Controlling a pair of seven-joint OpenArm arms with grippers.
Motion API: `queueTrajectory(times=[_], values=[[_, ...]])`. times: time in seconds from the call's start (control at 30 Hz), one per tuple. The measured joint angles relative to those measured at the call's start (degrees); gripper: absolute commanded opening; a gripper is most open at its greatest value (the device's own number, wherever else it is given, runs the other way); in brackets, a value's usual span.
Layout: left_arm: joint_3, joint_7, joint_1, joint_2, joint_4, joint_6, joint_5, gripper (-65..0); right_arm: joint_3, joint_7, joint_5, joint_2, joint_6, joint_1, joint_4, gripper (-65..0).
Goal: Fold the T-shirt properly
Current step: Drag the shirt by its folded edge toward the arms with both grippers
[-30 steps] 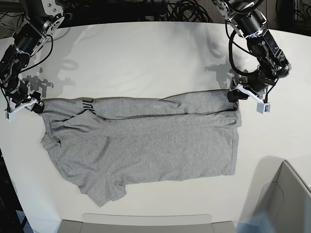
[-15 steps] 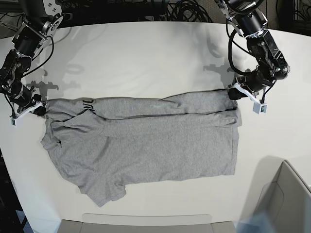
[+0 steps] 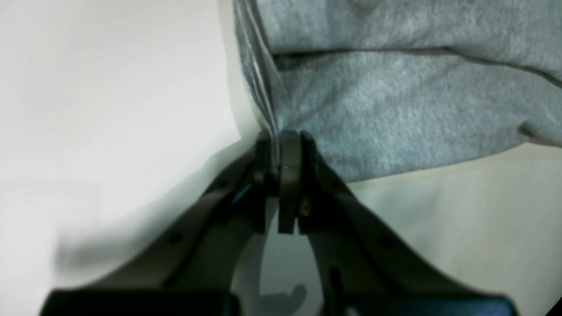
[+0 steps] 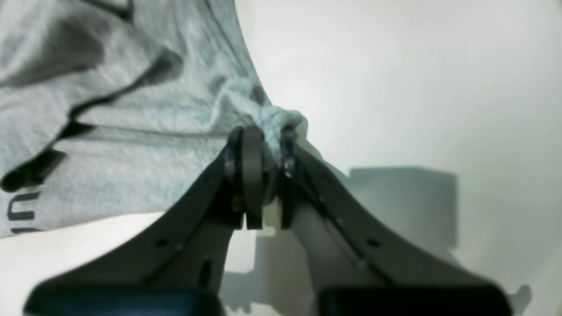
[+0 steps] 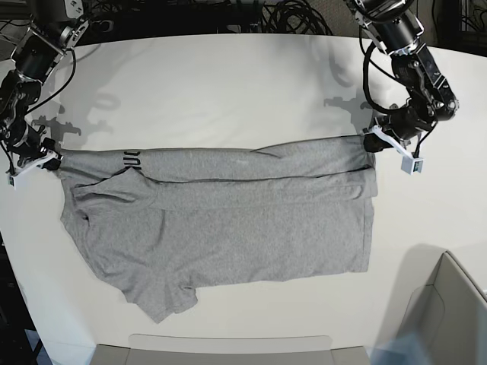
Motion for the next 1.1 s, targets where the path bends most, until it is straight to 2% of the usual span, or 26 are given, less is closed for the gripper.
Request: queueTrajectory(times=[0.3, 0.47, 0.63, 0.77, 0.9, 1.1], values=[[0.1, 0.3, 5.5, -2.0, 3.5, -0.3, -0.9, -65.0, 0.1, 3.4, 3.7, 0.5, 0.8, -6.0, 1.5, -65.0], [0.0, -0.1, 8.4, -2.6, 5.4, -0.3, -1.3, -65.0, 0.0, 3.1, 7.3, 0.1, 0.9, -13.4, 8.7, -65.0], [0.1, -1.6, 11.6, -3.0, 5.6, -0.4, -1.5, -65.0, 0.1, -2.9, 10.8, -0.4, 0.3, -18.6, 15.4, -65.0], [0.0, -1.8, 13.7, -4.4, 5.8, -0.5, -1.8, -65.0, 0.4, -2.6, 13.3, -2.3, 0.2, -23.2, 19.5, -65.0], [0.0, -3.2, 16.5, -6.0, 6.0, -0.7, -2.8, -65.0, 0.3, -2.5, 13.5, -3.3, 0.2, -26.0, 22.4, -65.0], [0.0, -9.2, 22.3, -7.8, 6.2, -1.0, -3.4, -65.0, 0.0, -1.7, 14.7, -3.4, 0.7, -30.2, 24.7, -65.0]])
